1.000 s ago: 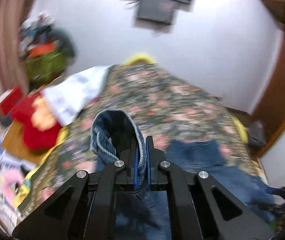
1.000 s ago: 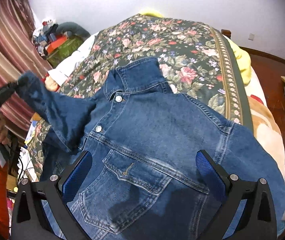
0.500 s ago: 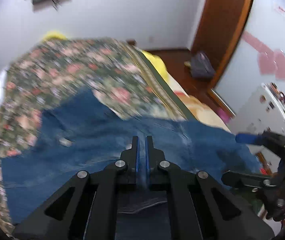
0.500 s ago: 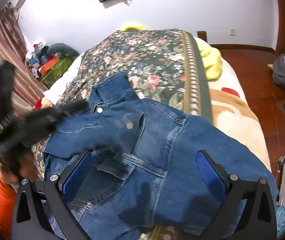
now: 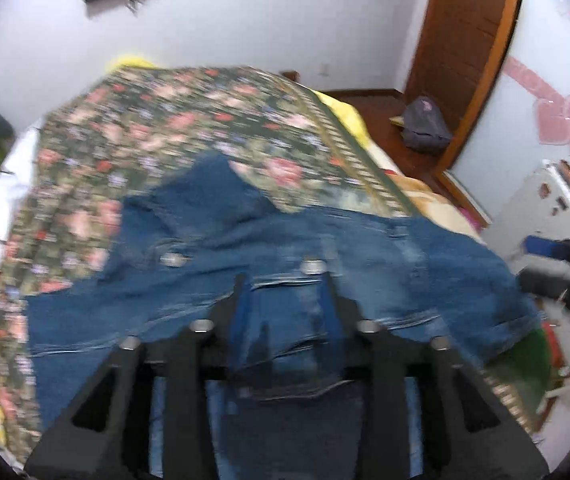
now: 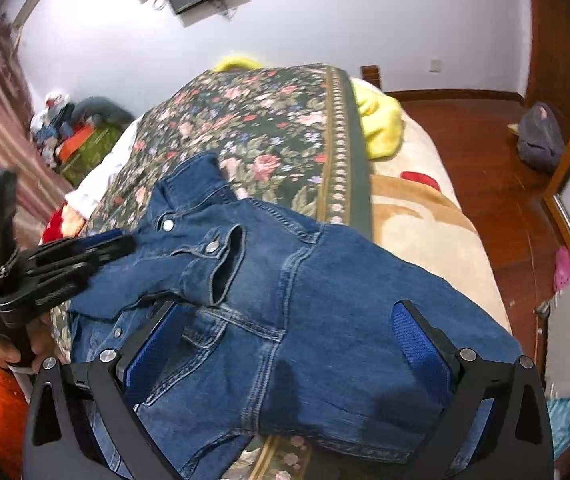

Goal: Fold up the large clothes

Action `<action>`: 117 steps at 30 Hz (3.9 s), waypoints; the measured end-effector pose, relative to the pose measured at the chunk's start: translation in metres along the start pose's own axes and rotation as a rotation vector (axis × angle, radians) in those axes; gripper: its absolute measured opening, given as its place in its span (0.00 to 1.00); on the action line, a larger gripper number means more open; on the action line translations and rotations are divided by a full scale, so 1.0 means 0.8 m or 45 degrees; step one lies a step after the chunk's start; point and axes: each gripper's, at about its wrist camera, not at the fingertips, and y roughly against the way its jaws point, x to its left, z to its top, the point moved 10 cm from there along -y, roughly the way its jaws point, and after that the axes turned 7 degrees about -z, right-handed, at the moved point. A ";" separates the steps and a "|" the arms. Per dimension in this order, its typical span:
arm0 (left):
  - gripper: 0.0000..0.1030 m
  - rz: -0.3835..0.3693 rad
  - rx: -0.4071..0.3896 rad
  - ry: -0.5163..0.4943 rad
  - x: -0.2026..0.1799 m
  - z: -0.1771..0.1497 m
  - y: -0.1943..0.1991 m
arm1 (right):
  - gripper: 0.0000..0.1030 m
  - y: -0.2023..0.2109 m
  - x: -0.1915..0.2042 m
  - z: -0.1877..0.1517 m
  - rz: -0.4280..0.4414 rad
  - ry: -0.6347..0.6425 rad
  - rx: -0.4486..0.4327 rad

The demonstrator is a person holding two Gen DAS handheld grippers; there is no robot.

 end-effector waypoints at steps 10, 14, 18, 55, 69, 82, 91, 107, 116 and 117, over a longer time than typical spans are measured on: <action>0.65 0.072 0.071 0.060 0.063 -0.068 0.005 | 1.00 0.030 -0.150 -0.061 -0.209 -0.398 0.025; 0.65 0.037 0.134 0.077 0.058 -0.093 -0.019 | 1.00 0.036 -0.216 -0.124 -0.256 -0.630 0.103; 0.65 0.007 0.188 0.072 0.044 -0.109 -0.043 | 1.00 0.035 -0.255 -0.185 -0.258 -0.823 0.183; 0.65 0.055 0.009 0.120 0.064 -0.084 0.020 | 0.11 0.104 -0.129 0.075 -0.091 -0.485 -0.443; 0.65 0.075 -0.201 0.249 0.137 -0.097 0.123 | 0.10 0.040 0.242 0.151 0.234 -0.008 -0.360; 0.65 0.159 -0.151 0.435 0.221 -0.170 0.134 | 0.11 -0.158 0.359 -0.040 0.195 0.322 0.218; 0.65 0.115 -0.110 0.529 0.222 -0.180 0.112 | 0.11 -0.186 0.342 -0.127 0.138 0.590 0.527; 0.65 0.080 -0.035 0.270 0.123 -0.097 0.069 | 0.11 -0.054 0.232 -0.047 0.126 0.552 0.192; 0.74 0.125 0.196 0.099 0.073 -0.087 -0.038 | 0.11 -0.080 0.096 -0.031 -0.100 0.401 0.199; 0.74 0.158 0.227 0.081 0.075 -0.089 -0.052 | 0.11 -0.089 0.088 -0.039 -0.113 0.403 0.226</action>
